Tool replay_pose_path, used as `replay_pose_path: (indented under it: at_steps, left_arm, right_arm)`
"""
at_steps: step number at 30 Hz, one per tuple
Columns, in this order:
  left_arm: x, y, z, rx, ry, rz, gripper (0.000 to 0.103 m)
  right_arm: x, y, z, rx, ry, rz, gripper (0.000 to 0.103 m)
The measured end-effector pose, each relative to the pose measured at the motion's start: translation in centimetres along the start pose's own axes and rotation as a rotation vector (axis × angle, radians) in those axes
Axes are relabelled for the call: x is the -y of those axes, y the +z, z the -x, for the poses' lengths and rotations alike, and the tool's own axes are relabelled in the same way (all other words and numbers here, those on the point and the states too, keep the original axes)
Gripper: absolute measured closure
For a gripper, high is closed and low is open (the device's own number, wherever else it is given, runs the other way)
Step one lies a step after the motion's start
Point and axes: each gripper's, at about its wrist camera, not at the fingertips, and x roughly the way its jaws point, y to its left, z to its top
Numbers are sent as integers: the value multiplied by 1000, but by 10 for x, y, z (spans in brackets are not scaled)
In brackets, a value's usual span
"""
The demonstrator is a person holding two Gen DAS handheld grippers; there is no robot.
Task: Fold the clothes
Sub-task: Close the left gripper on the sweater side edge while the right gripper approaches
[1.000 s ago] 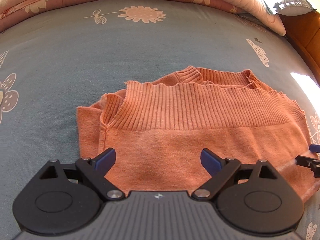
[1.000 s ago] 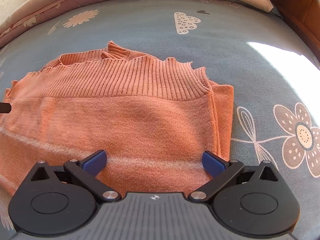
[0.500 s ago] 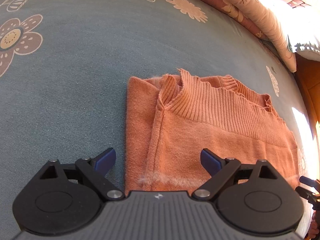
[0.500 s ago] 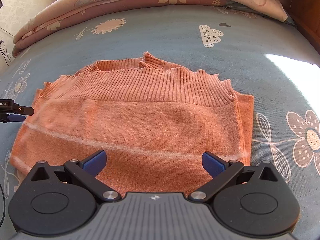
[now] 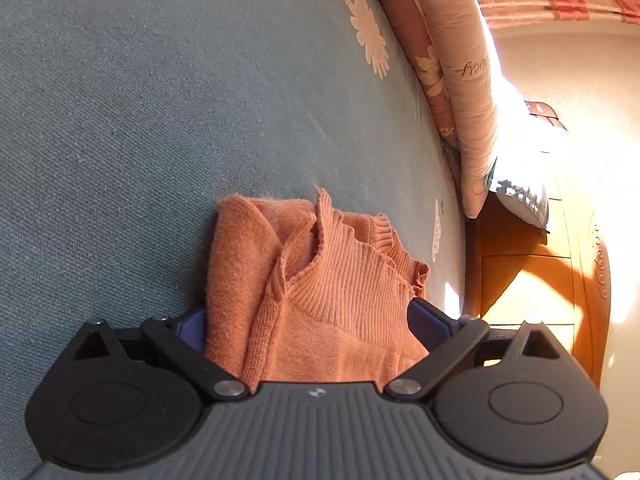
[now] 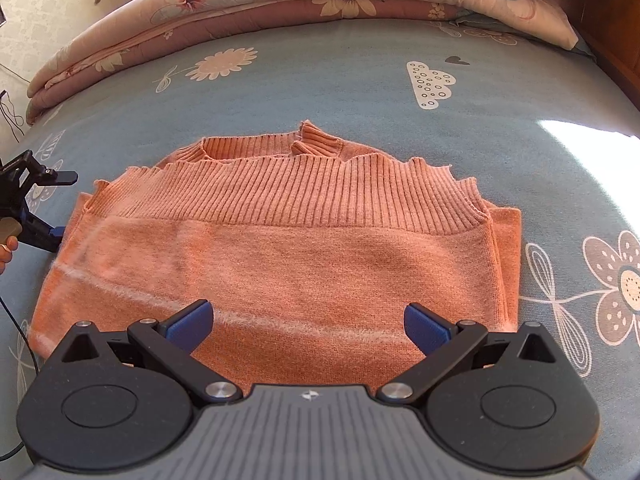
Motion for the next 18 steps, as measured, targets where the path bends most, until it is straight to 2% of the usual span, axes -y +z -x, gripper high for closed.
replay_pose_path:
  at_steps: [2, 15, 18]
  left_arm:
    - [-1, -3, -2, -24, -23, -1, 6]
    - [8, 25, -15, -40, -34, -53, 7]
    - [5, 12, -22, -130, -51, -54, 7]
  right_arm:
    - [-3, 3, 0, 5, 5, 5, 0]
    - [-11, 8, -6, 1, 20, 9, 0]
    - [-13, 7, -4, 3, 19, 17, 0]
